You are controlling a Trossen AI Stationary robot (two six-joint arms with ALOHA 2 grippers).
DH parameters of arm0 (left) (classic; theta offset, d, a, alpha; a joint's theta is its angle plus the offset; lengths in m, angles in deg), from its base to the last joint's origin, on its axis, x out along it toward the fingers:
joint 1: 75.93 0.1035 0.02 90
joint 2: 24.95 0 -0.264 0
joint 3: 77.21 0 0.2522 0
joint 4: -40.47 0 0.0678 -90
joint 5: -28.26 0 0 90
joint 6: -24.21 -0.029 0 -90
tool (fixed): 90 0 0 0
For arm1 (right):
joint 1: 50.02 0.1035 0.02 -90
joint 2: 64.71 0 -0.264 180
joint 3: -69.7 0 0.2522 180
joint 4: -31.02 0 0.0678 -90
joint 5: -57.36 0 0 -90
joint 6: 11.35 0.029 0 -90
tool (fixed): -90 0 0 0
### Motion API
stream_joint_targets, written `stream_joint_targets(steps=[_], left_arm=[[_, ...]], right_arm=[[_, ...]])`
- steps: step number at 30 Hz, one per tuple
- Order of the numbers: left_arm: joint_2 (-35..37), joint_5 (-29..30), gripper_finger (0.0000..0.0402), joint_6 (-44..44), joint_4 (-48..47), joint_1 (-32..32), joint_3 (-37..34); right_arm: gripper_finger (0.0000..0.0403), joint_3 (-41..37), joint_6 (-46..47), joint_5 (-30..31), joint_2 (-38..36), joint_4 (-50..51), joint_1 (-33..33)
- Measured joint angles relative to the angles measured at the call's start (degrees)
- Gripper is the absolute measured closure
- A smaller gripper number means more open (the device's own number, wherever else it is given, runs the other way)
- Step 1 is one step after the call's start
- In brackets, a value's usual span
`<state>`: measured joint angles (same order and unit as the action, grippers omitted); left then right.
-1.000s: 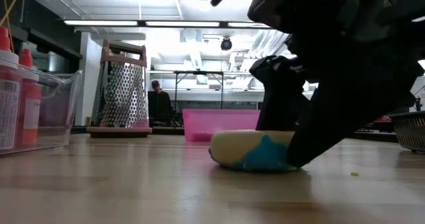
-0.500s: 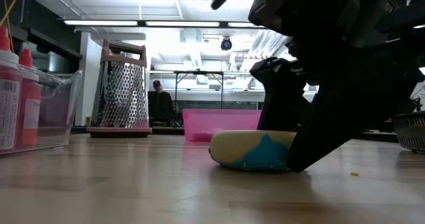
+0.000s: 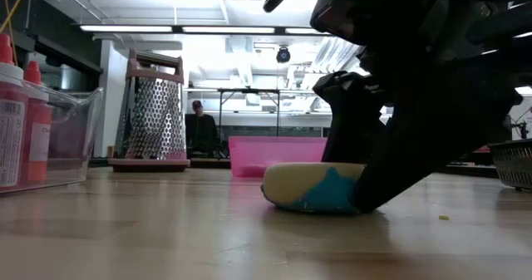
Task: Pick & Place Food Item
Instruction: Put the light blue donut into the black bin
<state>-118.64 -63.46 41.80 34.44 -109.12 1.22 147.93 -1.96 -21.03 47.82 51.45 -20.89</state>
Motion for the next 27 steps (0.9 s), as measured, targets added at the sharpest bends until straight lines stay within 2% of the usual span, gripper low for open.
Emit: stream_joint_targets(steps=[7,12,27], left_arm=[[0.0,0.0,0.0283,0.0,0.0,0.0,0.0],[0.0,0.0,0.0283,0.0,0.0,0.0,0.0],[0.0,0.0,0.0283,0.0,0.0,0.0,0.0]], right_arm=[[0.0260,0.0,0.0,-0.9,0.0,0.0,0.0],[0.0286,0.0,0.0,-1.1,0.0,0.0,0.0],[0.0302,-0.1,-0.5,-1.6,-1.4,0.6,0.1]])
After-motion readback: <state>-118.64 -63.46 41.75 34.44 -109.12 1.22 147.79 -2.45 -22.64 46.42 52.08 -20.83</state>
